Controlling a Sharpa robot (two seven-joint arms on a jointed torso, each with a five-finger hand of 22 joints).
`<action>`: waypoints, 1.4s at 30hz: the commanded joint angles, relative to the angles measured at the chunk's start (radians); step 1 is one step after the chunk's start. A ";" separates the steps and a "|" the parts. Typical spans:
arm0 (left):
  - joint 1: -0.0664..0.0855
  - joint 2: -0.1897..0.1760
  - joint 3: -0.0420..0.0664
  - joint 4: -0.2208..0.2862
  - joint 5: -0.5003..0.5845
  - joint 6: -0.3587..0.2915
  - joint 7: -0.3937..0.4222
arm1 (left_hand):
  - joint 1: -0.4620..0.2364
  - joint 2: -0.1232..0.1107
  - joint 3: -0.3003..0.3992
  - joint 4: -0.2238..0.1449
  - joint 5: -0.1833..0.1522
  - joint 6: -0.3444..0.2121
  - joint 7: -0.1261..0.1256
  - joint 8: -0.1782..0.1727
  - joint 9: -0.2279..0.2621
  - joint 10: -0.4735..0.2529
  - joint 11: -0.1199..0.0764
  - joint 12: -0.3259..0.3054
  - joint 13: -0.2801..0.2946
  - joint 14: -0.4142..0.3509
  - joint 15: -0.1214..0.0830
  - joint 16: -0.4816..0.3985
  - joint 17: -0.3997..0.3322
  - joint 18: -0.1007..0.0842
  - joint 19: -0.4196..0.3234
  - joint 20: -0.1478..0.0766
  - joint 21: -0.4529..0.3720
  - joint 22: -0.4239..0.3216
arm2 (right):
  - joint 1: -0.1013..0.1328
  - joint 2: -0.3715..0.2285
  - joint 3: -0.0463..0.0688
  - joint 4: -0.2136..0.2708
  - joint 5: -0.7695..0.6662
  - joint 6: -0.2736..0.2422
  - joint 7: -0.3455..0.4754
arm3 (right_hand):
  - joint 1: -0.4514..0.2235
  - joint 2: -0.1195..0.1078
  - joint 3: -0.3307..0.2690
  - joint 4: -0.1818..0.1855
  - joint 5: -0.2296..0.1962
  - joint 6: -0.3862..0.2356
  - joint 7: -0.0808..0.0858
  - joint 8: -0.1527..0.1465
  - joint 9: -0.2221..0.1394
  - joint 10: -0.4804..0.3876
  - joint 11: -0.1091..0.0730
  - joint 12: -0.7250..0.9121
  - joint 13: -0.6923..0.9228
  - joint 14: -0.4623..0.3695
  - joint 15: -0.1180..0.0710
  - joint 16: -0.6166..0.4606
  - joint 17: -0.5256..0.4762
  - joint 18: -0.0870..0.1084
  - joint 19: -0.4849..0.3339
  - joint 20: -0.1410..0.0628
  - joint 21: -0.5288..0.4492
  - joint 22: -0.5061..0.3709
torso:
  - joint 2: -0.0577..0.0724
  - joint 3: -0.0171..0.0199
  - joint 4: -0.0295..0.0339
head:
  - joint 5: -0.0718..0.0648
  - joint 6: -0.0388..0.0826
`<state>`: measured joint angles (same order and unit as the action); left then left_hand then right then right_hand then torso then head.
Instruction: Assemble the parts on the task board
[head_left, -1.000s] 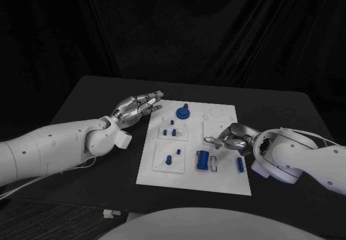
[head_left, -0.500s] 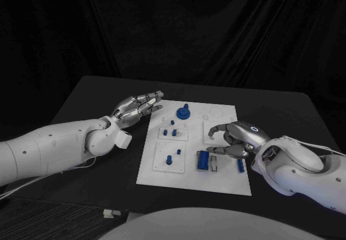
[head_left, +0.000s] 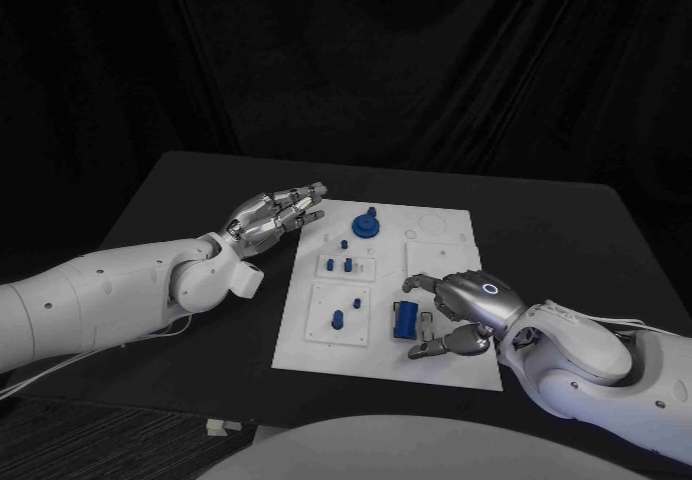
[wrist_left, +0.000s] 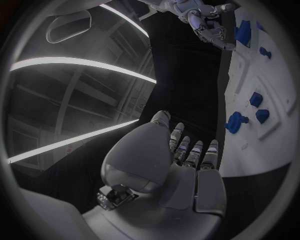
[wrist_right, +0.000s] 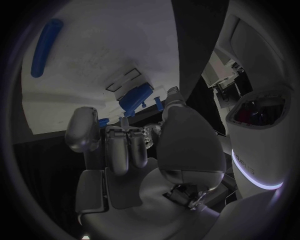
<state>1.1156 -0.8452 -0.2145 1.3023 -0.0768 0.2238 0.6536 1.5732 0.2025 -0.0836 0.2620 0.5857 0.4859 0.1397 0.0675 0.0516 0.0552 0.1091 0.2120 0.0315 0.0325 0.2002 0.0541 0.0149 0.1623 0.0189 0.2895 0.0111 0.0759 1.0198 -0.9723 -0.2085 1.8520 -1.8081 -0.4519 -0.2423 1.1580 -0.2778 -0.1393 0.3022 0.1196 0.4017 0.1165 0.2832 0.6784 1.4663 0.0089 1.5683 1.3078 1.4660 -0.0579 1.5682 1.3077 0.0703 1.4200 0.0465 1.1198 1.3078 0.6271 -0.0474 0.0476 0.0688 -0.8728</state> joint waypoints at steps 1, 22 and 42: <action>-0.002 0.001 0.001 0.001 0.005 0.015 0.010 | 0.007 -0.001 0.006 -0.002 0.006 0.004 0.001 0.006 0.001 -0.003 0.007 0.002 0.001 0.002 0.005 0.004 0.002 -0.001 0.005 0.004 0.005 0.001 | -0.007 0.002 0.000 0.003 -0.070 0.007 -0.055 | -0.028 -0.002 -0.007 -0.001 -0.015 -0.010 0.000 0.026 0.013 0.105 0.007 0.003 0.263 0.104 0.005 0.001 0.261 0.019 -0.002 0.005 -0.007 0.133 | -0.001 0.0001 0.0003 | -0.001 0.000; -0.004 0.002 0.001 -0.001 0.005 0.024 0.001 | 0.008 -0.001 0.007 -0.003 0.006 0.005 0.002 0.006 0.001 -0.002 0.008 0.002 0.001 0.002 0.005 0.004 0.001 -0.002 0.005 0.004 0.005 0.001 | -0.026 0.029 0.000 -0.019 -0.076 0.013 -0.092 | -0.027 0.126 0.092 -0.007 0.209 -0.078 -0.007 0.313 0.081 0.105 0.003 0.003 0.263 0.100 0.002 -0.009 0.245 0.026 -0.002 0.005 -0.058 0.122 | -0.001 -0.0003 0.0011 | -0.002 0.000; -0.006 0.004 0.001 -0.003 0.005 0.030 -0.006 | 0.008 -0.001 0.010 -0.003 0.006 0.007 0.004 0.007 0.001 -0.002 0.009 0.002 0.001 0.001 0.006 0.004 0.001 -0.002 0.006 0.004 0.005 0.001 | -0.030 0.043 0.001 -0.030 -0.076 -0.006 -0.075 | 0.050 0.170 0.124 -0.020 0.497 -0.092 -0.016 0.460 0.032 0.105 -0.005 0.003 0.263 0.099 -0.004 -0.011 0.241 0.028 0.001 0.000 -0.081 0.126 | -0.001 0.0000 0.0017 | -0.001 0.000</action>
<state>1.1110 -0.8435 -0.2145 1.2980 -0.0768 0.2384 0.6406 1.5732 0.2025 -0.0808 0.2592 0.5857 0.4895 0.1432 0.0674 0.0513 0.0515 0.1127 0.2120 0.0315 0.0326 0.2002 0.0540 0.0148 0.1623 0.0189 0.2895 0.0111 0.0759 0.9924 -0.9299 -0.2081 1.8225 -1.8744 -0.4467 -0.3102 1.1991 -0.1100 -0.0216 0.2812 0.6085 0.3139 0.1006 0.7390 0.7109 1.4663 0.0087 1.5683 1.3075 1.4660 -0.0579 1.5607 1.3075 0.0865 1.4201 0.0464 1.0441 1.3074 0.6262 -0.0473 0.0486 0.0684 -0.8728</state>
